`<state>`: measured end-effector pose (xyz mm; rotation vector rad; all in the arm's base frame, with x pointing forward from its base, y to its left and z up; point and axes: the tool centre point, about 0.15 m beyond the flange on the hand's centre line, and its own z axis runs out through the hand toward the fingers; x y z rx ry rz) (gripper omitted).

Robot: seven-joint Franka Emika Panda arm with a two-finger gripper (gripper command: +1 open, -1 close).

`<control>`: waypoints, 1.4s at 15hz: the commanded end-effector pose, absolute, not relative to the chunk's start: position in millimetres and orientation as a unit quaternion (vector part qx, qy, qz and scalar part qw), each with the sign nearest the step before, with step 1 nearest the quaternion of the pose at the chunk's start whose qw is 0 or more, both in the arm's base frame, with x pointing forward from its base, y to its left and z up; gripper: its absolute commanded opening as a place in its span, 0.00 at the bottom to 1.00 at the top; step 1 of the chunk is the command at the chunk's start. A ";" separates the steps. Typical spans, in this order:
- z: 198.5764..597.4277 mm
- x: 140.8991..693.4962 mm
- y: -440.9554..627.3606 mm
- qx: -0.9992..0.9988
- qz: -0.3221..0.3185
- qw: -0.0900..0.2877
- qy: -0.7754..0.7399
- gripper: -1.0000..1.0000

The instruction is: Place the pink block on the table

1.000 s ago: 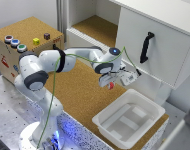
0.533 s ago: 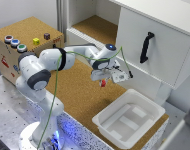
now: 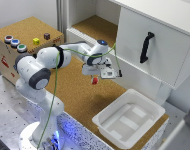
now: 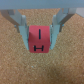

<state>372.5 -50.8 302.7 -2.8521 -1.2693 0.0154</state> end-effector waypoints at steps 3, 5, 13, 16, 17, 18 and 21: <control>235.5 360.2 -21.8 -0.976 0.060 -0.063 -0.199 0.00; 224.6 352.8 -29.7 -0.991 0.031 -0.033 -0.127 0.00; 209.1 381.7 -8.6 -0.996 -0.038 0.042 -0.067 0.00; 225.0 380.6 -2.6 -0.998 -0.023 0.008 -0.055 1.00; 225.0 380.6 -2.6 -0.998 -0.023 0.008 -0.055 1.00; 225.0 380.6 -2.6 -0.998 -0.023 0.008 -0.055 1.00; 225.0 380.6 -2.6 -0.998 -0.023 0.008 -0.055 1.00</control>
